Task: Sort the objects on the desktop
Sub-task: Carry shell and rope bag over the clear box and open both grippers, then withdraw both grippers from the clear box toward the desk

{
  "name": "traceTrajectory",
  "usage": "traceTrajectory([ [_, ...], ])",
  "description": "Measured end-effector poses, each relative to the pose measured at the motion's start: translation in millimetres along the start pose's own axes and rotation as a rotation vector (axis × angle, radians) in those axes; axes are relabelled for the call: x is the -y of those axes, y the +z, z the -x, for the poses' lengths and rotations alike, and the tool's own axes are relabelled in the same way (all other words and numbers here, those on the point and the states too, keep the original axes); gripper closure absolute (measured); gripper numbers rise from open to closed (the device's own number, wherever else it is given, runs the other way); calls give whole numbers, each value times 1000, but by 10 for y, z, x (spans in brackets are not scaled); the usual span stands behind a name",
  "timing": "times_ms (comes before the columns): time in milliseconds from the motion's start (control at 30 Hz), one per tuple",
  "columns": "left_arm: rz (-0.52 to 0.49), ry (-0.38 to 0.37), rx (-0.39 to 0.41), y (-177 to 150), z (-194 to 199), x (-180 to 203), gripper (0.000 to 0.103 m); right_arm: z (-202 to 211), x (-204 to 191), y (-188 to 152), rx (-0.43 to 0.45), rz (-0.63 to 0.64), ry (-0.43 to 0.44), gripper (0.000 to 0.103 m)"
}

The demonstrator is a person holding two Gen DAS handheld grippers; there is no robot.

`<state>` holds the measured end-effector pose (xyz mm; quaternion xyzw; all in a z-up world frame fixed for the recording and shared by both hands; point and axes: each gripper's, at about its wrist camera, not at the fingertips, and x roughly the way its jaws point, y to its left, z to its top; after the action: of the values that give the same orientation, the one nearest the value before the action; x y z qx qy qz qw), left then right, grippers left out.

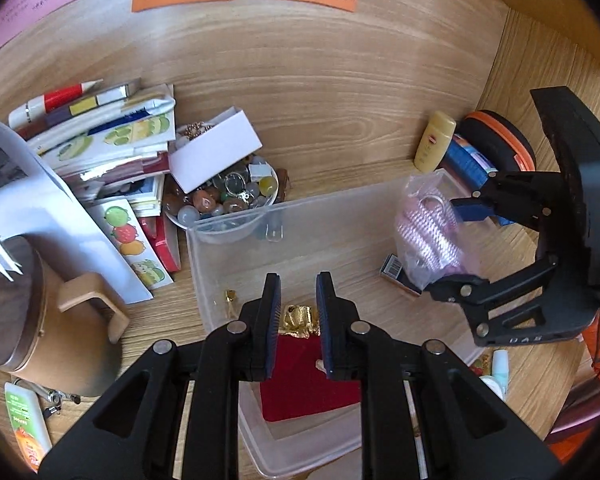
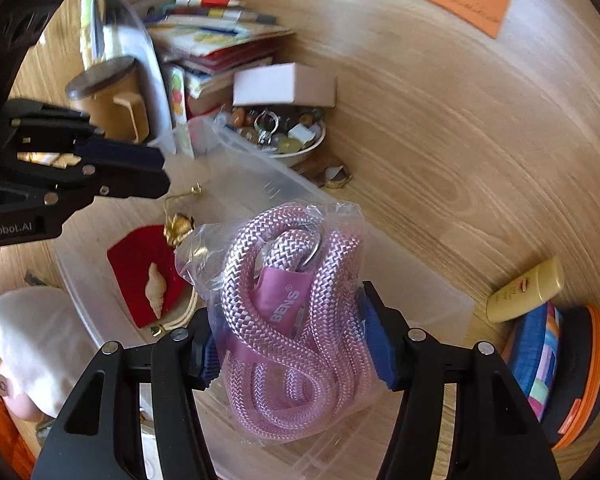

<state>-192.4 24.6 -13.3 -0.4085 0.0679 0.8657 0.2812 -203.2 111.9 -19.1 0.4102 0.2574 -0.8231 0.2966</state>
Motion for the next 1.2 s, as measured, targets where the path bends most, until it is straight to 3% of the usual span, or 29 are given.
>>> traceTrajectory([
  [433, -7, -5, -24, -20, -73, 2, 85, -231, -30, -16, -117, 10, 4, 46],
  [567, -14, -5, -15, -33, -38, 11, 75, -216, -26, -20, -124, 5, -12, 45],
  [833, -21, 5, 23, -42, 115, 59, 70, 126, -61, -41, -37, 4, -49, 35],
  [867, -18, 7, 32, -55, 161, 59, 68, 151, -53, -27, -24, 2, -50, 34],
  [933, -7, 28, 53, -68, 234, 75, 50, 262, -39, -57, 1, -6, -52, 33],
  [1067, -16, 66, 85, -95, 367, 169, 45, 494, -139, -122, 58, -19, -48, 24],
  [1200, -16, 87, 114, -155, 513, 230, 34, 737, -213, -217, 107, -39, -49, 22],
])
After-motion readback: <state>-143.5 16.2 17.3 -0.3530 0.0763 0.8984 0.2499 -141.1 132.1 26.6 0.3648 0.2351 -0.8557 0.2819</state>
